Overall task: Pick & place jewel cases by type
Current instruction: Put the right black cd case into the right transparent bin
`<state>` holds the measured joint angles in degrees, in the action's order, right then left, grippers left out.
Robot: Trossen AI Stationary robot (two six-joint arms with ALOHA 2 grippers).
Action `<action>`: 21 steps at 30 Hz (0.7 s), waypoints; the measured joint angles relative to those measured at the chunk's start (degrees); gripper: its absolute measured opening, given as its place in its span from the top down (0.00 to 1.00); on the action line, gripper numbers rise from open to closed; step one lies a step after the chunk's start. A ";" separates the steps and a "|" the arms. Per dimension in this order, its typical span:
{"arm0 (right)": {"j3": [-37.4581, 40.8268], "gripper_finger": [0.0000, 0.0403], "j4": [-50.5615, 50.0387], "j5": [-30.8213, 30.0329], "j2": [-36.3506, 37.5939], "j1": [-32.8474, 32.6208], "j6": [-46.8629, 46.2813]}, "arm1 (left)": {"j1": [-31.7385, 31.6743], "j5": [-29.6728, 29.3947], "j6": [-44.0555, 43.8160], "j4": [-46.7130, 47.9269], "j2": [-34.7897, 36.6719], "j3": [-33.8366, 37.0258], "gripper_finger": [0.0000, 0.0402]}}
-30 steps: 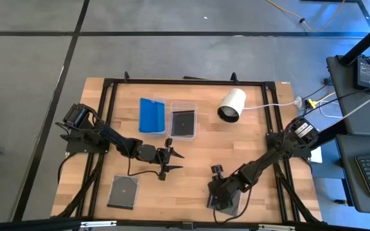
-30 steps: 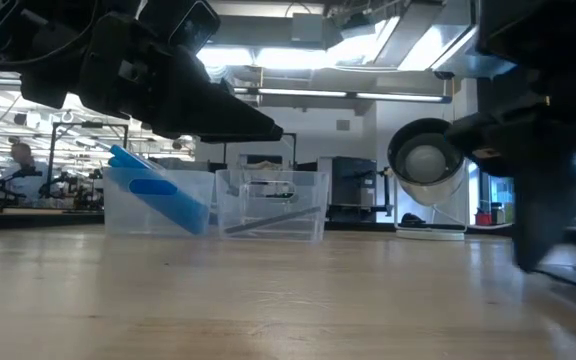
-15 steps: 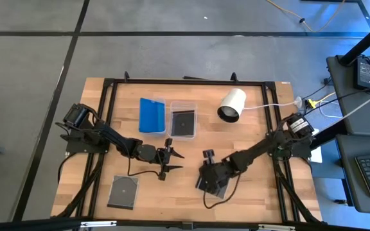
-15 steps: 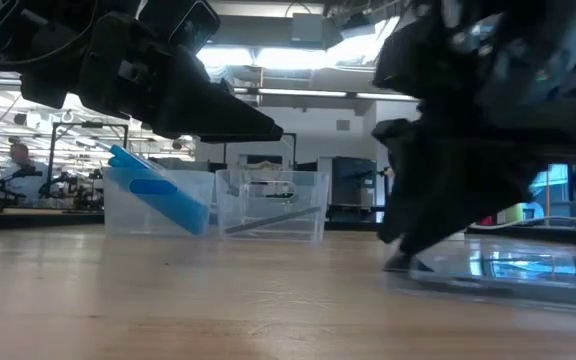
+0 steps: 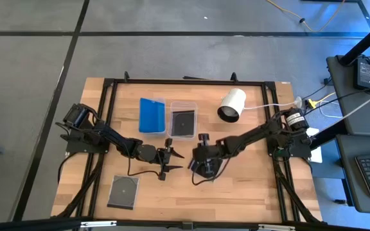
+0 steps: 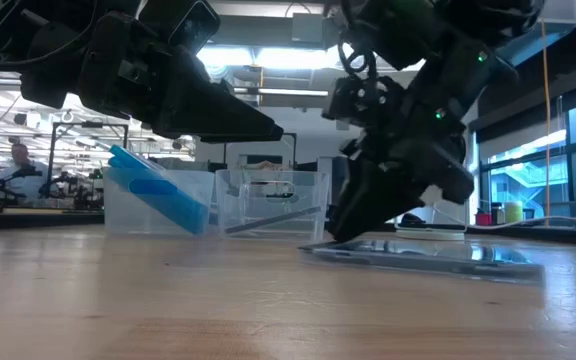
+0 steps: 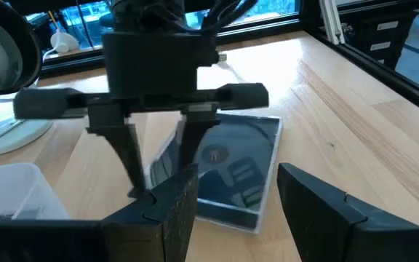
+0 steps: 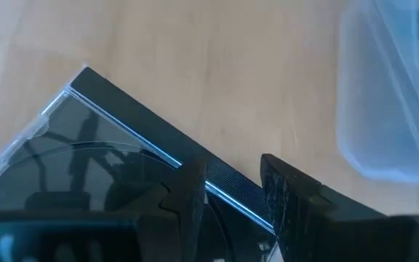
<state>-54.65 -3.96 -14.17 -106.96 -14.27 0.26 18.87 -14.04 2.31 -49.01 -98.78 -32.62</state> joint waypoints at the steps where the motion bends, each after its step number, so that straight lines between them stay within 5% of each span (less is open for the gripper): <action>1: 0.07 0.65 0.88 1.86 0.47 0.10 0.55 | 0.00 0.00 0.00 0.00 0.00 0.00 0.54; 11: 0.13 0.65 -3.11 6.72 9.17 -2.10 -0.12 | 0.04 0.02 -0.04 0.02 0.00 0.00 0.54; 21: 0.96 0.65 -28.66 11.36 19.17 -5.12 -9.01 | 0.02 0.23 -7.17 0.52 0.00 0.00 0.54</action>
<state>-53.69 -32.62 -2.81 -87.80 -19.39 -8.74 18.90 -13.81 -4.86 -48.49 -98.78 -32.62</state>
